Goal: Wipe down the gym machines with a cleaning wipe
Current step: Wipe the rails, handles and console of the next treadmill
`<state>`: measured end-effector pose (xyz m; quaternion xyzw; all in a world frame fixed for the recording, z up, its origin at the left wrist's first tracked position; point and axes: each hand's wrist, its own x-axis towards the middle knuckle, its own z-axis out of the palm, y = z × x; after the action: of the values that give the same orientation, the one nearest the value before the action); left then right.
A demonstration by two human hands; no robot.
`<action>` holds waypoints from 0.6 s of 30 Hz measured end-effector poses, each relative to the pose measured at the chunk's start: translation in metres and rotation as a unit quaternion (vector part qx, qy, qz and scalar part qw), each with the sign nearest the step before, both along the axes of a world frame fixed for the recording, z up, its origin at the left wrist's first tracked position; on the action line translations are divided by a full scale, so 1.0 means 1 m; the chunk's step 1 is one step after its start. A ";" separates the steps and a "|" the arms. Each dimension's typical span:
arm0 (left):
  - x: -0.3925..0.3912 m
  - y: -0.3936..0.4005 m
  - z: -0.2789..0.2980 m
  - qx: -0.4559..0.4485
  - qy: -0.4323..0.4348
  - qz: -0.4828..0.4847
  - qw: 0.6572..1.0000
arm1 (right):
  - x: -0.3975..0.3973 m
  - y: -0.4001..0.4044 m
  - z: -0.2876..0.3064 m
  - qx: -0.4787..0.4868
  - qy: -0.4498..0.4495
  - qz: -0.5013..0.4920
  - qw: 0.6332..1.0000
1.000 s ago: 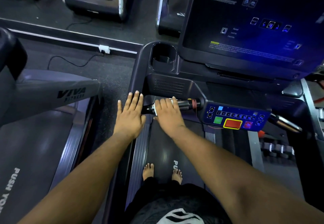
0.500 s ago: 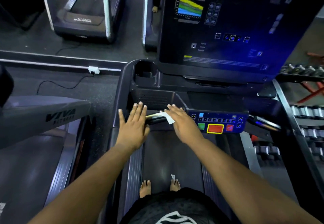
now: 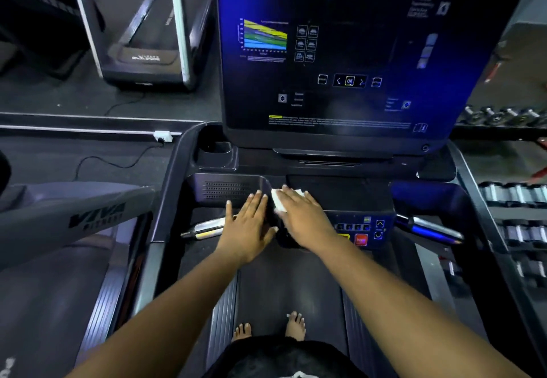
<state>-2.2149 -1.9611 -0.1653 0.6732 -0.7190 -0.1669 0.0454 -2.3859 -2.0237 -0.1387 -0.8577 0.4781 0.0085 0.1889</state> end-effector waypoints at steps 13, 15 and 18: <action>-0.021 -0.029 0.007 0.024 0.040 -0.030 0.998 | -0.050 -0.034 0.010 0.077 0.125 0.012 0.989; -0.026 -0.034 0.003 0.014 0.042 -0.034 0.998 | -0.073 -0.040 0.012 0.063 0.166 -0.038 0.983; -0.026 -0.036 -0.005 -0.015 0.065 -0.037 0.997 | -0.066 -0.034 0.018 0.047 0.172 -0.075 0.981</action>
<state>-2.2413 -1.9974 -0.1700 0.6327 -0.7416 -0.2013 0.0959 -2.4522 -2.0581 -0.1208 -0.7953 0.5653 0.1646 0.1441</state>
